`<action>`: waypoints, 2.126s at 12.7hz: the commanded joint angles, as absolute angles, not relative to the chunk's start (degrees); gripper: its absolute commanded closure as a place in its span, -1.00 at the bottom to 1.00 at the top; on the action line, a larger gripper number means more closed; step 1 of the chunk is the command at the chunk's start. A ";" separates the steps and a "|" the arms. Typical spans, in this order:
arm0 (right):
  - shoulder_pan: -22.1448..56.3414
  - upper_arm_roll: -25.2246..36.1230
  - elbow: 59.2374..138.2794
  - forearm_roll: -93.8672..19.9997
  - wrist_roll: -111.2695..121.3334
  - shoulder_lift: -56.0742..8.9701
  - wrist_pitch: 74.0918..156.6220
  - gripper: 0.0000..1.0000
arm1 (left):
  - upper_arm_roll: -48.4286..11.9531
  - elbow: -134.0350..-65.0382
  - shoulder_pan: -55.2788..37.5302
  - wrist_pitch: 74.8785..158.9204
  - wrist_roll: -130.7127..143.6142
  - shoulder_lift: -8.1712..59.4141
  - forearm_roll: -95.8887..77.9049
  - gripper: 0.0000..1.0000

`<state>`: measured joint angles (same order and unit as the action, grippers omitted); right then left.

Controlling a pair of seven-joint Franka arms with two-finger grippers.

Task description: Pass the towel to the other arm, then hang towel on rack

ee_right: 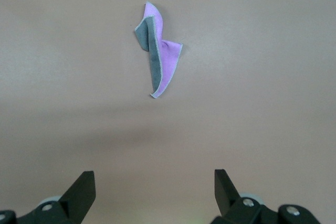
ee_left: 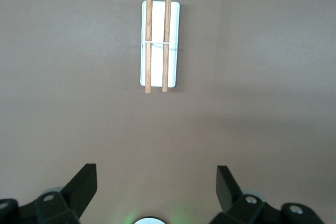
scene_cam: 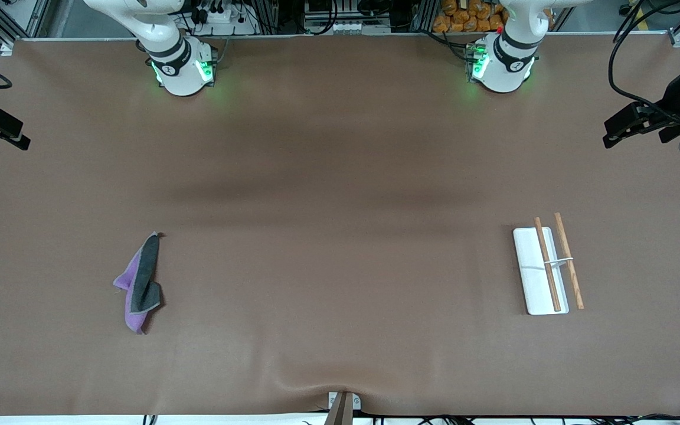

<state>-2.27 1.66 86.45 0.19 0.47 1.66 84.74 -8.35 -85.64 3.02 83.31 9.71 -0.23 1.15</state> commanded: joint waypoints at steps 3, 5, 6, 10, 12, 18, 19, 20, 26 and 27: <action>-2.28 1.14 85.52 0.61 0.61 -1.48 85.51 -1.00 | -8.35 -85.69 3.34 82.27 8.53 -0.53 2.11 -1.00; -2.55 1.14 85.17 0.53 0.70 -4.47 90.59 -1.00 | -8.35 -85.87 3.34 82.27 8.53 -0.53 2.11 -1.00; -2.55 1.14 85.08 0.70 0.79 -6.48 93.40 -1.00 | -8.35 -85.87 3.34 82.27 8.53 -0.44 2.11 -1.00; -2.46 1.14 85.08 0.44 0.79 -13.34 103.86 -1.00 | -8.35 -85.96 3.34 82.27 8.53 -0.44 2.11 -1.00; -1.42 1.05 85.17 0.26 0.62 -19.13 109.66 -1.00 | -8.44 -86.31 3.25 82.27 8.53 -0.44 2.11 -1.00; 4.30 1.05 85.08 0.09 0.61 -31.00 124.41 -1.00 | -8.44 -86.75 3.34 82.35 8.53 -0.44 2.11 -1.00; 4.39 1.05 85.17 0.00 0.70 -33.20 128.02 -1.00 | -8.44 -86.75 3.34 82.27 8.53 -0.44 2.11 -1.00; 3.87 0.97 85.17 -0.09 1.40 -33.74 129.10 -1.00 | -8.44 -86.66 3.34 82.27 8.53 -0.44 2.11 -1.00; 1.50 1.32 83.32 2.28 8.05 -42.70 142.60 -1.00 | -8.44 -86.75 3.34 82.35 8.53 -0.44 2.11 -1.00; 1.15 1.32 83.41 2.20 9.56 -43.76 146.13 -1.00 | -8.44 -86.75 3.34 82.35 8.53 -0.35 2.11 -1.00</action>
